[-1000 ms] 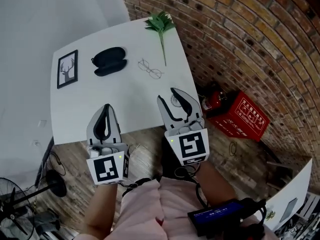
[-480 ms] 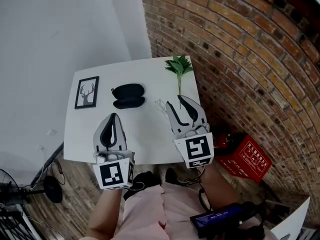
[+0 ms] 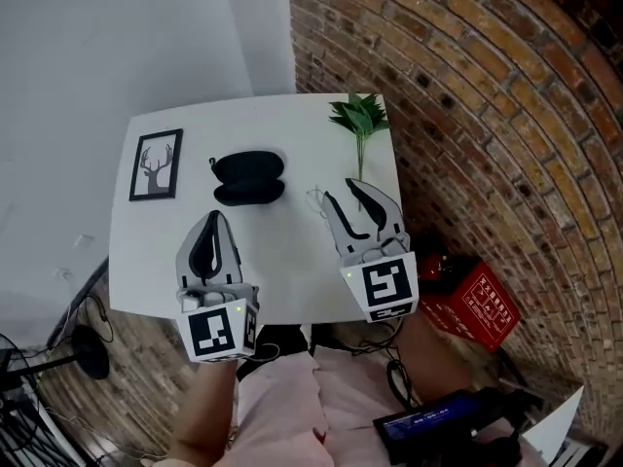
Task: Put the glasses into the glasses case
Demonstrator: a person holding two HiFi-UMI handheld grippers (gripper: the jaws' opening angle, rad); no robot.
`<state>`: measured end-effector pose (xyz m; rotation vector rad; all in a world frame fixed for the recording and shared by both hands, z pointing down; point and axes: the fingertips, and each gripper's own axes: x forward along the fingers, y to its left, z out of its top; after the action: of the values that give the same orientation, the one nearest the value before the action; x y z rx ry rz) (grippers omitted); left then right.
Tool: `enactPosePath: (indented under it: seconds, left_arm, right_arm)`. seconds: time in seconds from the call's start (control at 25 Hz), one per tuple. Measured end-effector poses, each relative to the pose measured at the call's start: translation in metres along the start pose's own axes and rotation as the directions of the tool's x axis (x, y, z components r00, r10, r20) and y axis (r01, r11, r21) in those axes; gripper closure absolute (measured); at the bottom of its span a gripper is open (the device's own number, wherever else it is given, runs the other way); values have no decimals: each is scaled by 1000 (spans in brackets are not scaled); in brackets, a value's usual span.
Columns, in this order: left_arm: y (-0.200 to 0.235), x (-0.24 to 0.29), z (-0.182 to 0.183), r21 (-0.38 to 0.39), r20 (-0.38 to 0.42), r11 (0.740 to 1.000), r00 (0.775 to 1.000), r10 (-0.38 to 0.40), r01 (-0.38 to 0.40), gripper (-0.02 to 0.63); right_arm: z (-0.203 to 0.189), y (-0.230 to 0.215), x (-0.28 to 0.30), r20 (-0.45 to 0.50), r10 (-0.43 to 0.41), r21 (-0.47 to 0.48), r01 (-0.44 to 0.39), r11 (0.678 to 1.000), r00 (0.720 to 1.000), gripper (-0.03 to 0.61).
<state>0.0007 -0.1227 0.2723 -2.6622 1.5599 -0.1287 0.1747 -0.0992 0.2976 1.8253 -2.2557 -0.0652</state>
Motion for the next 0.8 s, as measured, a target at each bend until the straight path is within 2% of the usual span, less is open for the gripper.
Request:
enactPosePath:
  seconds: [0.16,0.32,0.56,0.8]
  left_arm:
    - [13,16,-30,-25,-26,1000,1000,8,-8,614]
    - [20,30,-62,-35,-89,999,996,2,-5,614]
    - [17,37,-109,-67,-199,998,980,-25,11,614]
    - [16,37,-148,-82,-264,997,964,-37,16,614]
  right_arm:
    - [-31,4,16,-71,27,11,-27,1000,997,437]
    - [-71,8,24,-162,47,41,-41,998,986,437]
    - [-140,28,26,-311,95,75,-76,994,945,443]
    - [-177,28,31,-391,98,69,-77,995,915,465]
